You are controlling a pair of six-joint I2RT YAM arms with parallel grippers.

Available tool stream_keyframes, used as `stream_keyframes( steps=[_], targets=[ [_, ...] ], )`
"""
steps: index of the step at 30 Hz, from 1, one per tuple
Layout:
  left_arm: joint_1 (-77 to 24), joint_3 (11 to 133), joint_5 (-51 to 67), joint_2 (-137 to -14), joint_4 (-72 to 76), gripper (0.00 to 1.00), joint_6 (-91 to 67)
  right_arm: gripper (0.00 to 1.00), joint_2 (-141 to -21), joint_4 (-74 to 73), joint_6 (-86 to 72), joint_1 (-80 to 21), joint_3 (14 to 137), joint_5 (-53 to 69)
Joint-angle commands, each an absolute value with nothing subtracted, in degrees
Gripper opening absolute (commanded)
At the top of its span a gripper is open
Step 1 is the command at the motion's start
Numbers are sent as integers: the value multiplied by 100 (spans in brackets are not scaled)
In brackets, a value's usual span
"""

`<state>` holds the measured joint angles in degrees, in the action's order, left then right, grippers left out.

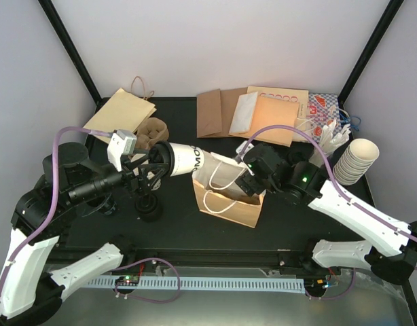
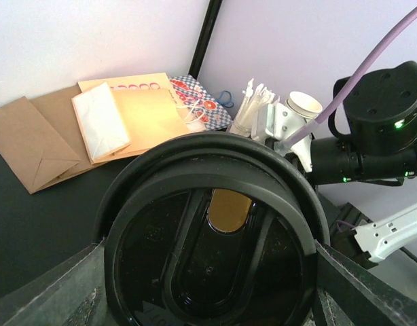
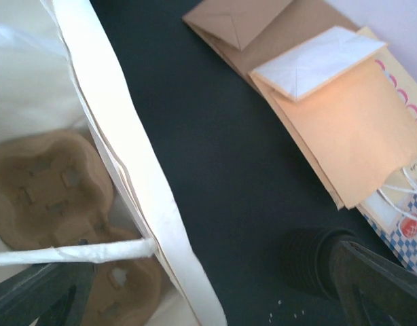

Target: Pack the takeout coffee

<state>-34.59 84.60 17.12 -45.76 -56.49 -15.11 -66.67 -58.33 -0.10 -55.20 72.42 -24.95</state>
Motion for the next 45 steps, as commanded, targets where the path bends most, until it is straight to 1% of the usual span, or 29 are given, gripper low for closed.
stream_keyframes(
  steps=[1,9,12,15,18,22,25,31,33,35,39,45],
  targets=[
    [-3488,8472,1832,-4568,-5484,68,-1441,98,-6445,-4989,132,-5493,7445,-2255],
    [-3487,8440,1863,-4548,-5513,68,-1405,93,-6473,-4822,96,-5493,7472,-2055],
    [-3489,8436,1871,-4544,-5513,68,-1418,86,-6443,-4763,105,-5493,7438,-2064],
    [-3489,8424,1895,-4544,-5502,68,-1421,72,-6397,-4693,121,-5489,7406,-2080],
    [-3485,8396,1919,-4553,-5485,68,-1430,63,-6366,-4651,137,-5493,7400,-2134],
    [-3481,8309,1999,-4562,-5421,68,-1449,60,-6299,-4620,149,-5493,7420,-2188],
    [-3489,8210,2113,-4577,-5335,68,-1473,57,-6246,-4584,181,-5493,7426,-2259],
    [-3489,7988,2448,-4622,-5055,67,-1571,45,-6303,-4541,236,-5493,7475,-2346],
    [-3485,7896,2549,-4631,-4949,67,-1623,43,-6346,-4519,243,-5493,7492,-2356],
    [-3487,7819,2650,-4640,-4834,67,-1670,39,-6407,-4506,241,-5487,7513,-2374],
    [-3498,7653,2790,-4641,-4638,66,-1745,39,-6484,-4482,192,-5455,7569,-2457],
    [-3611,7477,2908,-4755,-4376,65,-1784,39,-6564,-4495,143,-5321,7676,-2274]
  ],
)
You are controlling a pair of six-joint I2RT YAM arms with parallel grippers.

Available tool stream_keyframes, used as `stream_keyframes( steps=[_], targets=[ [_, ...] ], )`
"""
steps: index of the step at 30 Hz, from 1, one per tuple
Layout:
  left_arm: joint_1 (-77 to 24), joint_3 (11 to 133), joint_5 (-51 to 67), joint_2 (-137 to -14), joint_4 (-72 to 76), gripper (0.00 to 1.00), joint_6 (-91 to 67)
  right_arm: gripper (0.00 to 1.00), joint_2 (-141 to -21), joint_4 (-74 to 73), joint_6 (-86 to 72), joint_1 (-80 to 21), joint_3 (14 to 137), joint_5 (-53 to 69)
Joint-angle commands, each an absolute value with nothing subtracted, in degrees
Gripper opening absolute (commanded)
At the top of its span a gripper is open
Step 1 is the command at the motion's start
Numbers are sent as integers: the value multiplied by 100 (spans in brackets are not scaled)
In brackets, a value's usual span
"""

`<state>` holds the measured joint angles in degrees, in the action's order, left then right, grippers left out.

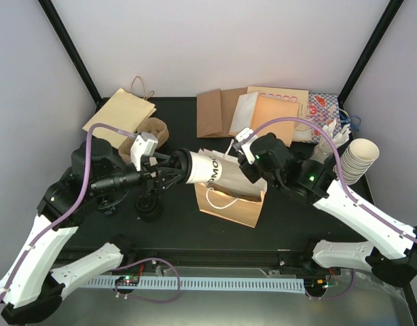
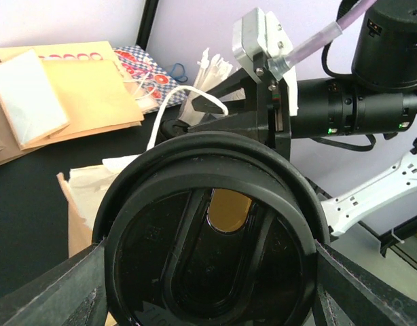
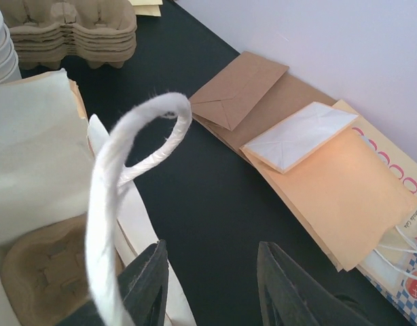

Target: Pack the takeout coffee

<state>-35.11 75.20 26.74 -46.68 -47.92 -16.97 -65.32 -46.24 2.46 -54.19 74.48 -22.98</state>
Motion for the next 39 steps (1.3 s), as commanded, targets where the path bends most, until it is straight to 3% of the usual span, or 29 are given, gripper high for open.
stream_keyframes(
  steps=[1,39],
  targets=[
    [-3633,7471,2907,-4781,-4341,65,-1772,39,-6581,-4499,132,-5304,7685,-2240],
    [-4792,7622,2255,-5721,-4389,62,-1058,39,-6825,-4715,-77,-4799,7699,-1399]
  ],
)
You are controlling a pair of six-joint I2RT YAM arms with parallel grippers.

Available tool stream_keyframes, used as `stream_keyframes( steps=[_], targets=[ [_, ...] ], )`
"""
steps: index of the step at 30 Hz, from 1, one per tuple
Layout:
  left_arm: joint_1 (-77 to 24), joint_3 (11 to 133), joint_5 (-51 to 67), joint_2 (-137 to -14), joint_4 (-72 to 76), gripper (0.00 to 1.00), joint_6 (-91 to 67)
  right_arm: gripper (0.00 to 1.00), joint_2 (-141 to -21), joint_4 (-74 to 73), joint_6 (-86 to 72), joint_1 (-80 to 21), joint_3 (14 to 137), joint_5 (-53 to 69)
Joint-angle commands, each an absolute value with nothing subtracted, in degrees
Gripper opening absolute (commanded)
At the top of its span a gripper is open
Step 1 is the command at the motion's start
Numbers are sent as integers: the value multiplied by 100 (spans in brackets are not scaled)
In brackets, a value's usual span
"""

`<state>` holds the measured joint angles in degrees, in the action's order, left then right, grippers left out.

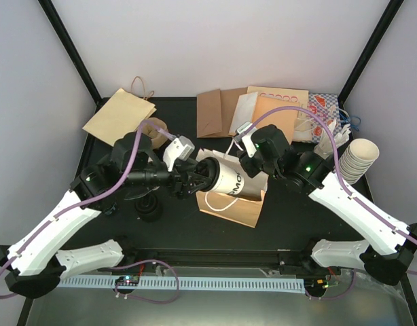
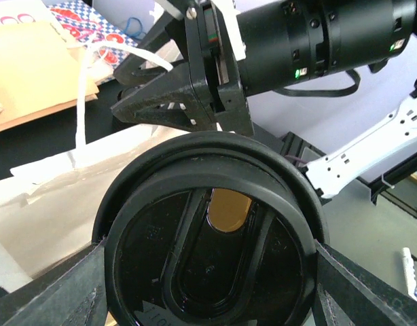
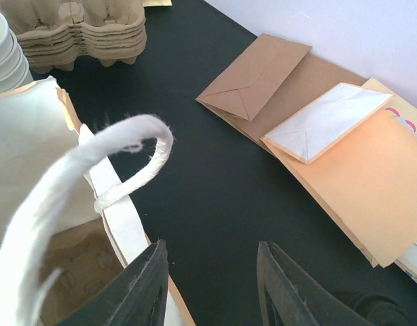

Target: Pack the takeout coffee

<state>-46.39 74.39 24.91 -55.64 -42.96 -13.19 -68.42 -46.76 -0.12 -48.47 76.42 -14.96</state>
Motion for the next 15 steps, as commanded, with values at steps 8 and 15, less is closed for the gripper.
stream_keyframes(
  steps=[8,15],
  targets=[
    [-5052,8116,1709,-6217,-4741,62,-738,39,-6804,-4735,-66,-4784,7672,-1314],
    [-5063,8589,1741,-6929,-5074,62,-128,39,-6767,-4766,-92,-4766,7707,-1340]
  ],
)
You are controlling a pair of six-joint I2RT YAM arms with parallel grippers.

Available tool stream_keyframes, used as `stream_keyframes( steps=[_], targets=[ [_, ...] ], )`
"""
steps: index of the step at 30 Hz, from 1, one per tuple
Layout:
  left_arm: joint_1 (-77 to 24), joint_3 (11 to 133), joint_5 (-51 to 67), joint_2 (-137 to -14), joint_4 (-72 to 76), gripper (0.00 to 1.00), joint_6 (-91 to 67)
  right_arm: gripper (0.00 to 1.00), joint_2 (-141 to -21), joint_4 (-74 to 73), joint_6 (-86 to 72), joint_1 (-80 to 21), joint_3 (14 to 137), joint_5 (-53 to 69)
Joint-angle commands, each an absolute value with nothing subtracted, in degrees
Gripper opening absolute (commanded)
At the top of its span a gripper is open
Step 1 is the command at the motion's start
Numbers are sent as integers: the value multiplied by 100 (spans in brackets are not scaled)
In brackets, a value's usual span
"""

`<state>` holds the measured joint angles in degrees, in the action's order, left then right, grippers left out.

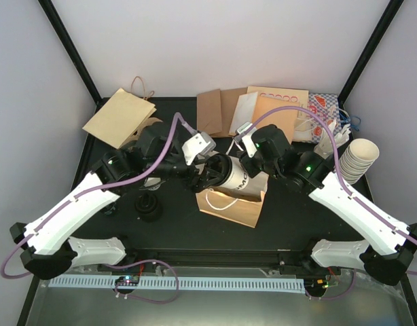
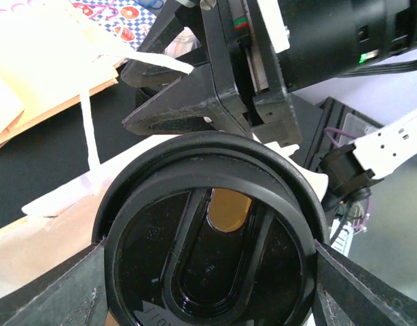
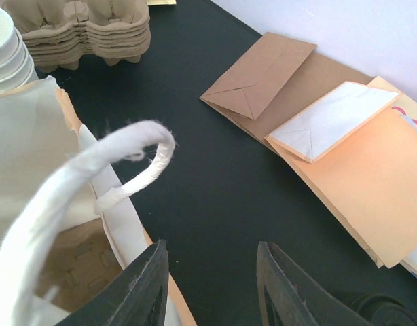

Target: Pack the takeout coffee

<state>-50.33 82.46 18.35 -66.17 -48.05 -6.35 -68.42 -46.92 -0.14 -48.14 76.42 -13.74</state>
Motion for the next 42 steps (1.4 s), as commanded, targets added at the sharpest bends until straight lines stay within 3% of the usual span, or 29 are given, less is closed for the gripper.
stream_keyframes(
  steps=[1,11,16,20,35,42],
  targets=[
    [-5065,8686,1725,-7066,-5162,62,-45,39,-6767,-4786,-103,-4754,7716,-1343],
    [-5120,9364,1694,-7997,-5664,61,524,38,-6648,-4906,-152,-4548,7768,-1123],
    [-5244,9428,1603,-8182,-5748,60,672,11,-6570,-4789,-81,-4380,7825,-467],
    [-5332,9278,1499,-8089,-5699,60,670,2,-6461,-4629,101,-4380,7821,25],
    [-5370,9019,55,-7405,-5972,59,353,1,-6793,-4224,580,-4381,8377,1158],
    [-5434,8447,138,-6697,-5629,58,190,1,-6695,-4199,536,-4389,8335,1470]
  ],
)
